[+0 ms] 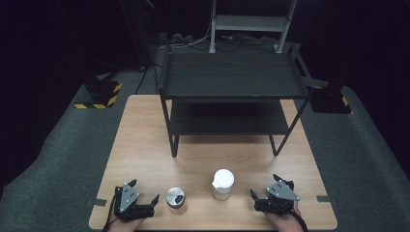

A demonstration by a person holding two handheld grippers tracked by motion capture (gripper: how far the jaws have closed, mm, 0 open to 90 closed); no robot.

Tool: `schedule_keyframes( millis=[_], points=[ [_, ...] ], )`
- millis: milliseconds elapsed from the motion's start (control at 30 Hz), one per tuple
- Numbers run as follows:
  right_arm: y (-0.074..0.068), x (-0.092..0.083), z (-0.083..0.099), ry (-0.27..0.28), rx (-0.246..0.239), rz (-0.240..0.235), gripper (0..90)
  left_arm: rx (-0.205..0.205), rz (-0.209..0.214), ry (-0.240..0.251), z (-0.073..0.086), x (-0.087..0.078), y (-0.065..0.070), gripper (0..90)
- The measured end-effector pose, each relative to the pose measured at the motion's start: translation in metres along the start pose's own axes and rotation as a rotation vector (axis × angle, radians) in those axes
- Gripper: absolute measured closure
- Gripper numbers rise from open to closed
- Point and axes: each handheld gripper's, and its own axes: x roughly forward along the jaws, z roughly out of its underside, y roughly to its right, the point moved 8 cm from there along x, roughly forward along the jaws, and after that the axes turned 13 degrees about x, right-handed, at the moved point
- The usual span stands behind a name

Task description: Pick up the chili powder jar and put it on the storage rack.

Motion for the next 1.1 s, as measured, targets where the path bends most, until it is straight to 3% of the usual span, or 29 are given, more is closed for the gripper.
schedule_keyframes(
  millis=[167, 433, 867, 1100],
  points=[
    [0.006, -0.0015, 0.0001, -0.004, 0.037, -0.005, 0.0, 0.01, -0.012, 0.0, 0.0, -0.0009, 0.0019, 0.5],
    [0.0056, -0.0019, 0.0004, -0.005, 0.021, -0.012, 0.0, -0.027, 0.0, 0.021, 0.0031, -0.0024, -0.0022, 0.5],
    [0.006, -0.0018, 0.0, -0.009, 0.025, -0.015, 0.0, -0.016, 0.006, 0.027, 0.0035, -0.0029, -0.0022, 0.6],
    [0.0068, -0.0015, -0.0001, -0.009, 0.029, -0.018, 0.0, -0.023, 0.02, 0.059, 0.0067, -0.0049, -0.0035, 1.4]
  ],
)
